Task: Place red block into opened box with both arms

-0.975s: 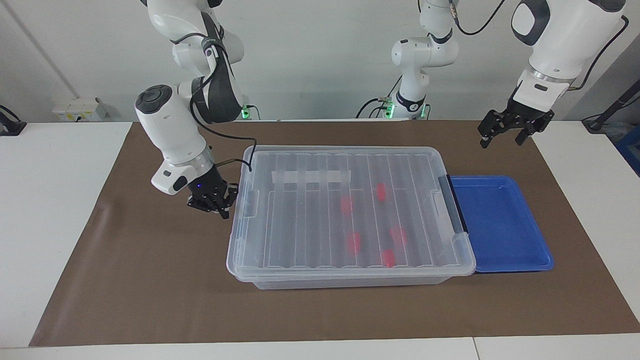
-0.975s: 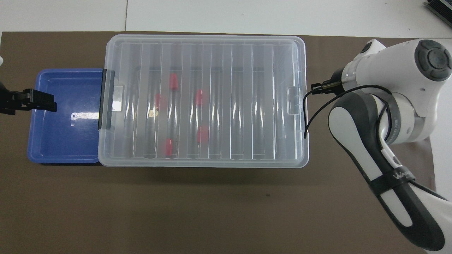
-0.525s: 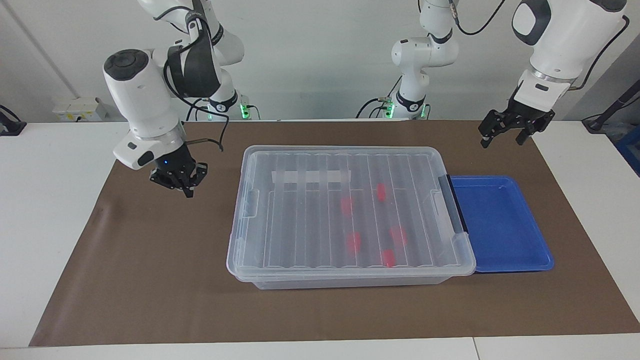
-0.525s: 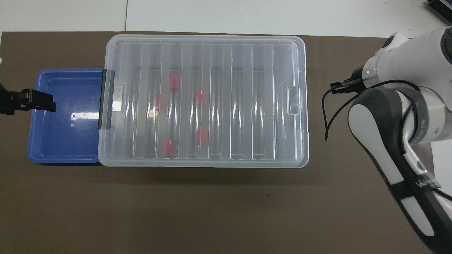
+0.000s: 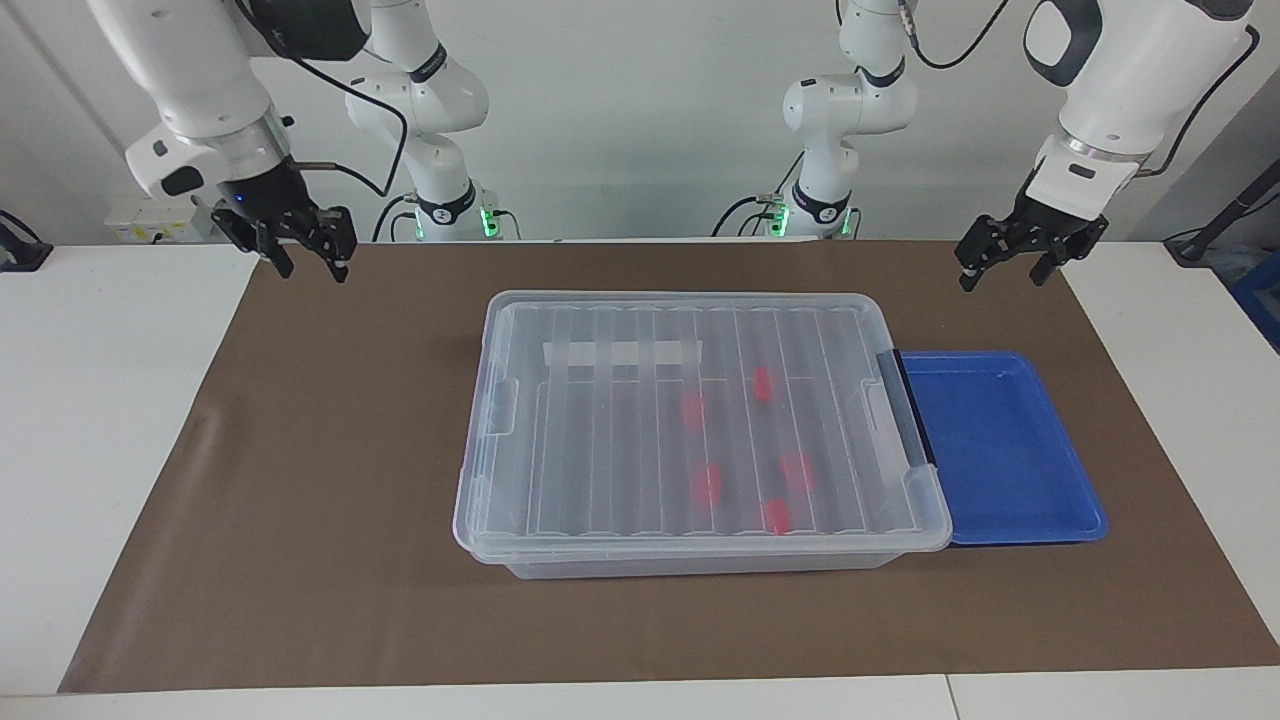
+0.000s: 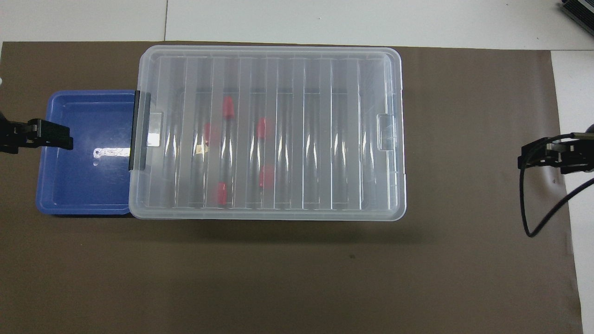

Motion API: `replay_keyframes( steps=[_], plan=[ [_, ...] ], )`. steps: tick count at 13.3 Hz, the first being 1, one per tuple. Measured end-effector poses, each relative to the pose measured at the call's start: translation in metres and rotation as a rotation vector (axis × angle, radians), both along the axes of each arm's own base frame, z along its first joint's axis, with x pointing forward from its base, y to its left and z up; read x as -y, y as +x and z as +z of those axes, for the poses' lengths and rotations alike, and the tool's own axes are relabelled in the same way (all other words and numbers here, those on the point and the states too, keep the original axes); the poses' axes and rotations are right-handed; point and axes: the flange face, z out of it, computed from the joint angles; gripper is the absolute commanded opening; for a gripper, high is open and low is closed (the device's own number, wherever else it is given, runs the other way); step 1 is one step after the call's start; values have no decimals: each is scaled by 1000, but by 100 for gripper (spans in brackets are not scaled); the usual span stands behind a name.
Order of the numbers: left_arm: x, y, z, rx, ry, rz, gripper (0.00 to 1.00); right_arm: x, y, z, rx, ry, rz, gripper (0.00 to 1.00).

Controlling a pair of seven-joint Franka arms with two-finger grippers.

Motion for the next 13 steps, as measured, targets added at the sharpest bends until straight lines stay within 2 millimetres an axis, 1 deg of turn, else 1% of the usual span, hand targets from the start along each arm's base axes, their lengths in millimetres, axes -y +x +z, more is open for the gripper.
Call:
replay_keyframes(
  steps=[1, 2, 3, 4, 5, 8, 9, 13],
  plan=[
    [1, 0, 0, 0, 0, -1, 100, 9, -6, 7, -3, 10, -18, 100],
    [1, 0, 0, 0, 0, -2, 100, 16, -8, 10, -2, 16, -33, 100],
    [2, 0, 0, 0, 0, -3, 100, 19, -7, 10, -1, 20, -40, 100],
    [2, 0, 0, 0, 0, -4, 100, 18, -4, 8, -5, 19, -39, 100],
    [2, 0, 0, -1, 0, -4, 100, 13, 0, 4, -12, 18, -30, 100],
    [3, 0, 1, 0, -1, -5, 100, -13, 5, -2, -23, 15, 18, 100],
    [3, 0, 2, 3, -1, -6, 100, -15, 5, -1, -22, 15, 22, 100],
    [4, 0, 6, 10, -2, -6, 100, -14, 5, 0, -18, 15, 19, 100]
  ],
)
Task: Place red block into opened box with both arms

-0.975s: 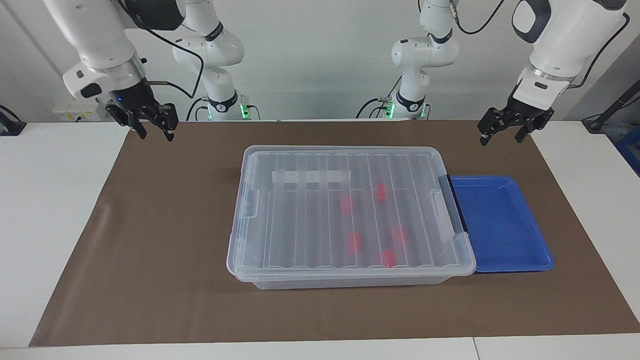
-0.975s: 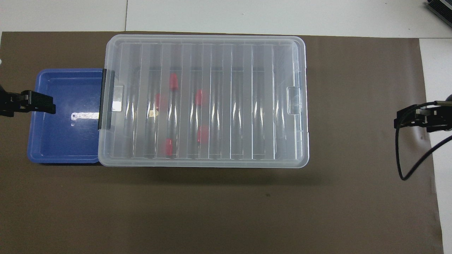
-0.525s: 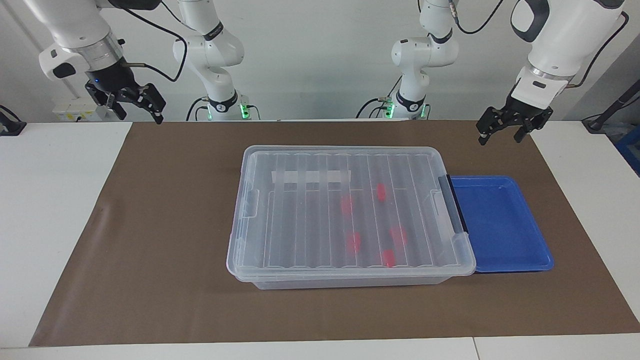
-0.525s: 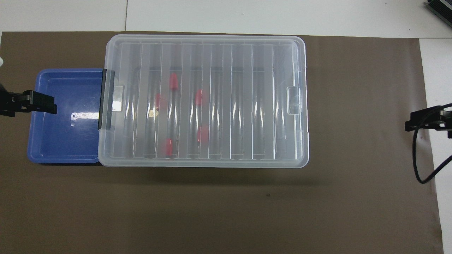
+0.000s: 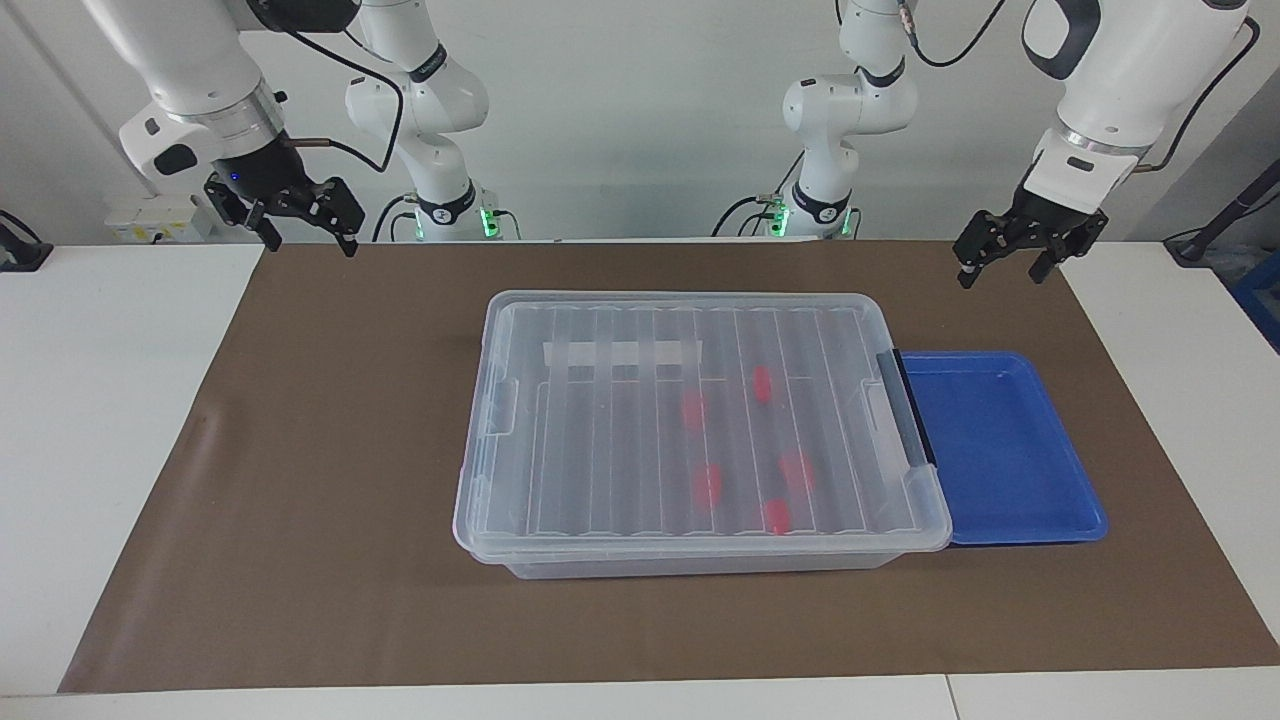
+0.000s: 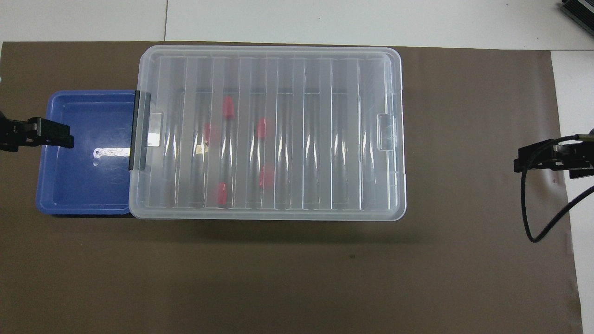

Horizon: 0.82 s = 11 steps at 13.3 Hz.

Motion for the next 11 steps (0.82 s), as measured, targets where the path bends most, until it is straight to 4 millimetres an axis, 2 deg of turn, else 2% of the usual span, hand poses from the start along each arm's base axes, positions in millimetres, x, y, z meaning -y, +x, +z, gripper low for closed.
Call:
replay_keyframes(
  steps=[7, 11],
  plan=[
    [0, 0, 0, -1, 0, -1, 100, 4, 0, 0, 0, 0, -8, 100],
    [1, 0, 0, -2, -1, -1, 100, 14, -1, -1, -6, -1, -25, 100]
  ],
)
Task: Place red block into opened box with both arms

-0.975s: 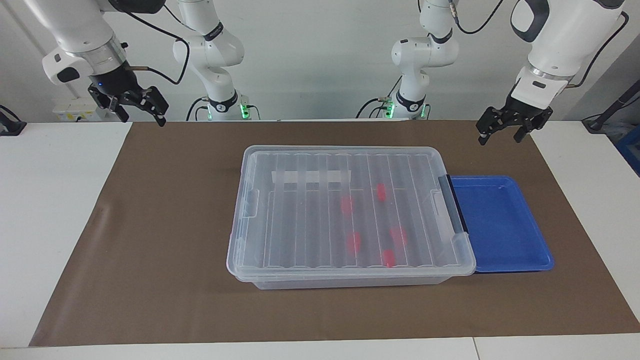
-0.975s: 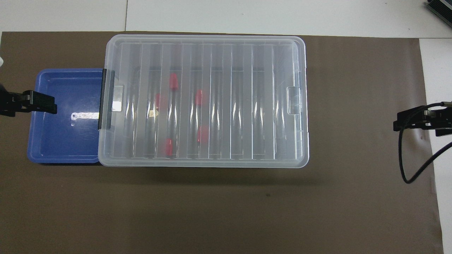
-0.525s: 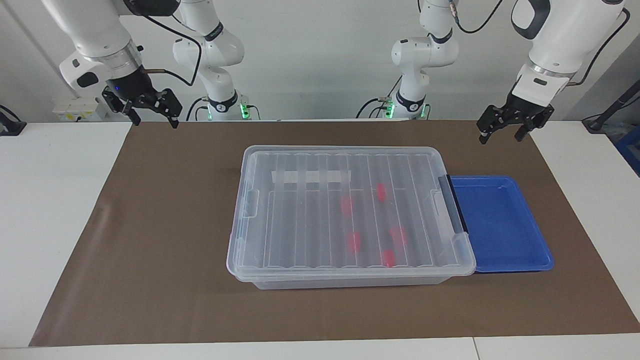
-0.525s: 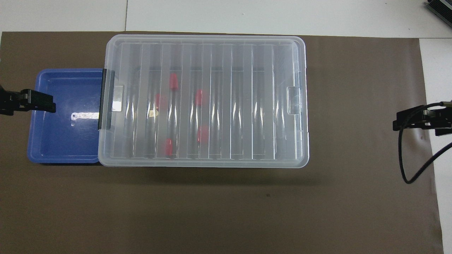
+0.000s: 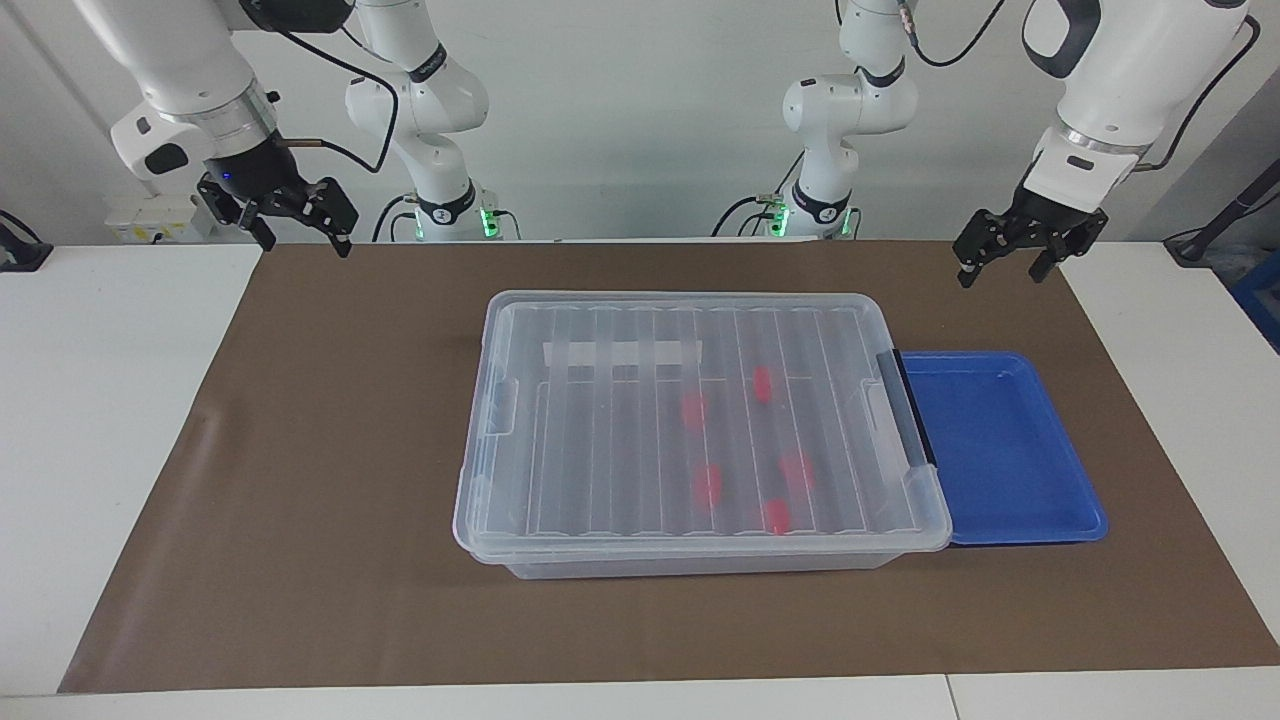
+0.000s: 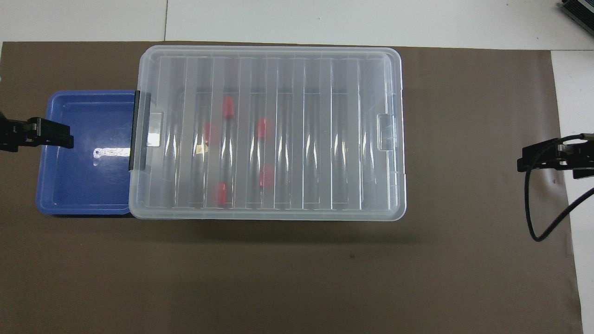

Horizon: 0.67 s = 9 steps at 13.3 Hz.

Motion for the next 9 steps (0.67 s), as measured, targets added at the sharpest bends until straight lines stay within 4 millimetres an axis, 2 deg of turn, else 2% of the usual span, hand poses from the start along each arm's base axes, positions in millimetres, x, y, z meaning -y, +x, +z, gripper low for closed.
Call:
replay_keyframes(
  steps=[4, 9],
  plan=[
    [0, 0, 0, 0, 0, 0, 100, 7, -1, -1, -6, 2, -11, 100],
    [0, 0, 0, 0, 0, 0, 100, -6, -1, -1, -14, -13, 15, 100]
  ],
)
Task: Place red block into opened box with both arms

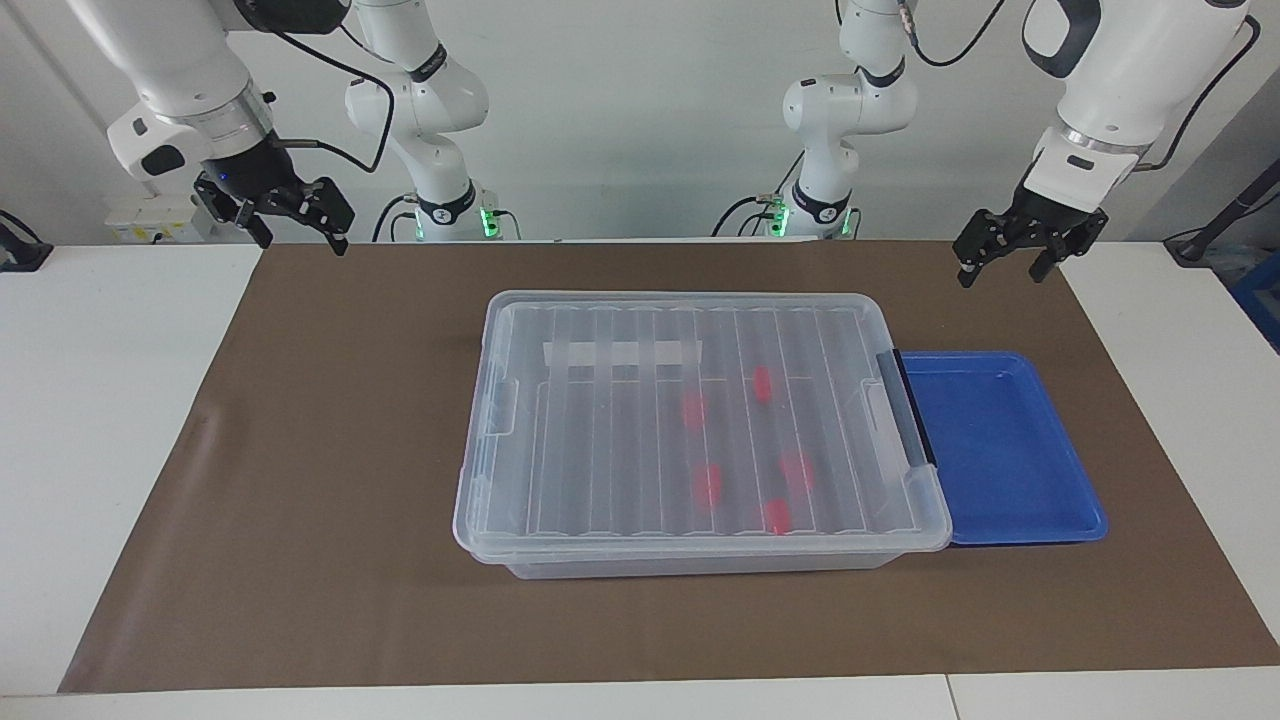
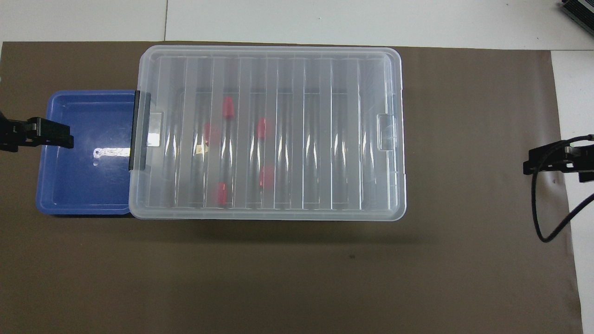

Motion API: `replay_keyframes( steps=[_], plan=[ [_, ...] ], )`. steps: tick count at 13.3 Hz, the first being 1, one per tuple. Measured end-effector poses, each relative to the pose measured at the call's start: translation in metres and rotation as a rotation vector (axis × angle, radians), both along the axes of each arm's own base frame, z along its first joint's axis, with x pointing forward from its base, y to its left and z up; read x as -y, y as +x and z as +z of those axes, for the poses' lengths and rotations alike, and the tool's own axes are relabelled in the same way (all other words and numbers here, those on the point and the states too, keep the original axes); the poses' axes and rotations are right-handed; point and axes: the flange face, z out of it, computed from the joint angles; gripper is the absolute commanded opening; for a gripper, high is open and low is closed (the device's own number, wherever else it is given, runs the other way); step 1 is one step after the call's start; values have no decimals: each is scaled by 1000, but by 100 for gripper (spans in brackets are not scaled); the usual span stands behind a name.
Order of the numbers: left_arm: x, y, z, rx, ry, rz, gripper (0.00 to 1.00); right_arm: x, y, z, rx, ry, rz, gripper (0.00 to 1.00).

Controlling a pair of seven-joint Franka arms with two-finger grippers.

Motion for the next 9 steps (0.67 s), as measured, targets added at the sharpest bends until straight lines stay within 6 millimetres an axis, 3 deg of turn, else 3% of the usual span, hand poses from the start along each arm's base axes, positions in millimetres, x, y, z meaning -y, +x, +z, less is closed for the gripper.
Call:
replay_keyframes(
  steps=[9],
  plan=[
    [0, 0, 1, 1, 0, 1, 100, -5, 0, 1, 2, -17, 13, 100]
  ],
)
